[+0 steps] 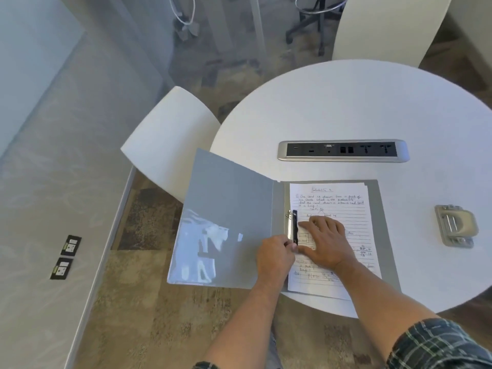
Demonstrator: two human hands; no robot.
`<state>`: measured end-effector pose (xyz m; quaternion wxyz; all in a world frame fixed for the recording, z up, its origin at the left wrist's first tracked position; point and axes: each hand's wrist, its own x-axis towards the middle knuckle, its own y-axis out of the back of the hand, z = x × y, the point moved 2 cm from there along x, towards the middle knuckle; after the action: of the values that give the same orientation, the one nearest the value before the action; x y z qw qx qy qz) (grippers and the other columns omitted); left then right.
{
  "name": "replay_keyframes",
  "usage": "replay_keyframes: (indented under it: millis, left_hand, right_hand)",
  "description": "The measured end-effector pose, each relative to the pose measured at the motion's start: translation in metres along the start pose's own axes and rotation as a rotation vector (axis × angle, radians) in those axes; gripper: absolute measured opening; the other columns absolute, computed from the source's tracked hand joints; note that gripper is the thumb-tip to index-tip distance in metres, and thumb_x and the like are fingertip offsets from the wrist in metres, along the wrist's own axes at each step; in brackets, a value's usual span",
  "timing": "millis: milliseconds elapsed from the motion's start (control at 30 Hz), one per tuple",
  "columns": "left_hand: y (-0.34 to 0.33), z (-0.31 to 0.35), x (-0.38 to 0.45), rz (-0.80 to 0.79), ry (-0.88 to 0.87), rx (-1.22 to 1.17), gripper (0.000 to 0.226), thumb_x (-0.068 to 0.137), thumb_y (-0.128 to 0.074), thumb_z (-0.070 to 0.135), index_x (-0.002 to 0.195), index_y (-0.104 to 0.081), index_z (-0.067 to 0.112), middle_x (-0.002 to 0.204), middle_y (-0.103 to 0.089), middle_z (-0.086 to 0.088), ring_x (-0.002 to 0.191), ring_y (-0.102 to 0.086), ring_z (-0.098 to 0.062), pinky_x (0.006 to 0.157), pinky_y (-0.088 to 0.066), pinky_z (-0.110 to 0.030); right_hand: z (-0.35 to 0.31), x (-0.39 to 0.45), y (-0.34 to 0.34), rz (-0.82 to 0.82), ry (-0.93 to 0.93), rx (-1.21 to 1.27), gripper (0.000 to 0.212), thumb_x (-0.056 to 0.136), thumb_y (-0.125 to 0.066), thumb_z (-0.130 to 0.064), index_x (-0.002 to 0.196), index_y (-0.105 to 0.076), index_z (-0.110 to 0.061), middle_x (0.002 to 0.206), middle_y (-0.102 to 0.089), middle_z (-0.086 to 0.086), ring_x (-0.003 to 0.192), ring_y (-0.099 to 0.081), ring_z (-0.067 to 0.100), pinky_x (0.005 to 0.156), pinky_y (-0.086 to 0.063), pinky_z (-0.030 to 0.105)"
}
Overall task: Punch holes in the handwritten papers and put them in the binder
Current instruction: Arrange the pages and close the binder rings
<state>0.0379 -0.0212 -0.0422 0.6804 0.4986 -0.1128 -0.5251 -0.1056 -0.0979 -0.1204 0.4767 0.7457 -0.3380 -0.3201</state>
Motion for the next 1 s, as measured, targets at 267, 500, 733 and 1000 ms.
replay_keyframes:
  millis: [267,500,733,1000]
  left_hand:
    - [0.027,0.018,-0.007,-0.020,-0.199,0.154,0.036,0.099,-0.062,0.036,0.130,-0.061,0.018,0.140,-0.058,-0.003,0.124,-0.059,-0.026,0.103,-0.050,-0.041]
    - [0.156,0.020,-0.028,0.512,-0.148,0.444,0.094,0.090,-0.064,0.054,0.163,-0.013,0.025,0.167,0.015,-0.027,0.157,0.007,-0.042,0.119,-0.020,-0.059]
    - [0.205,-0.035,-0.021,0.174,0.276,-0.013,0.081,0.089,-0.068,0.056,0.147,-0.036,0.009,0.140,-0.058,-0.016,0.119,-0.060,-0.036,0.098,-0.049,-0.048]
    - [0.183,0.037,-0.062,-0.124,-0.133,-0.359,0.069,0.073,-0.068,0.080,0.130,-0.066,0.040,0.118,-0.074,0.017,0.108,-0.070,-0.007,0.097,-0.055,-0.041]
  right_hand:
    - [-0.009,-0.015,0.014,-0.082,-0.035,-0.003,0.100,0.074,-0.040,-0.089,0.157,-0.033,-0.034,0.151,-0.039,-0.002,0.143,-0.031,0.024,0.118,-0.023,0.044]
    - [0.002,-0.046,0.020,-0.288,0.070,-0.043,0.114,0.078,-0.051,-0.083,0.163,0.005,-0.032,0.171,0.011,-0.008,0.158,0.002,0.016,0.125,-0.006,0.042]
    - [0.002,-0.041,0.032,-0.418,0.052,0.050,0.115,0.079,-0.056,-0.082,0.164,0.003,-0.032,0.170,0.017,-0.010,0.158,0.008,0.014,0.126,-0.005,0.047]
    - [-0.011,-0.042,0.094,-0.356,-0.259,1.403,0.112,0.057,-0.070,-0.088,0.154,-0.041,-0.038,0.160,-0.043,-0.005,0.147,-0.039,0.021,0.120,-0.028,0.059]
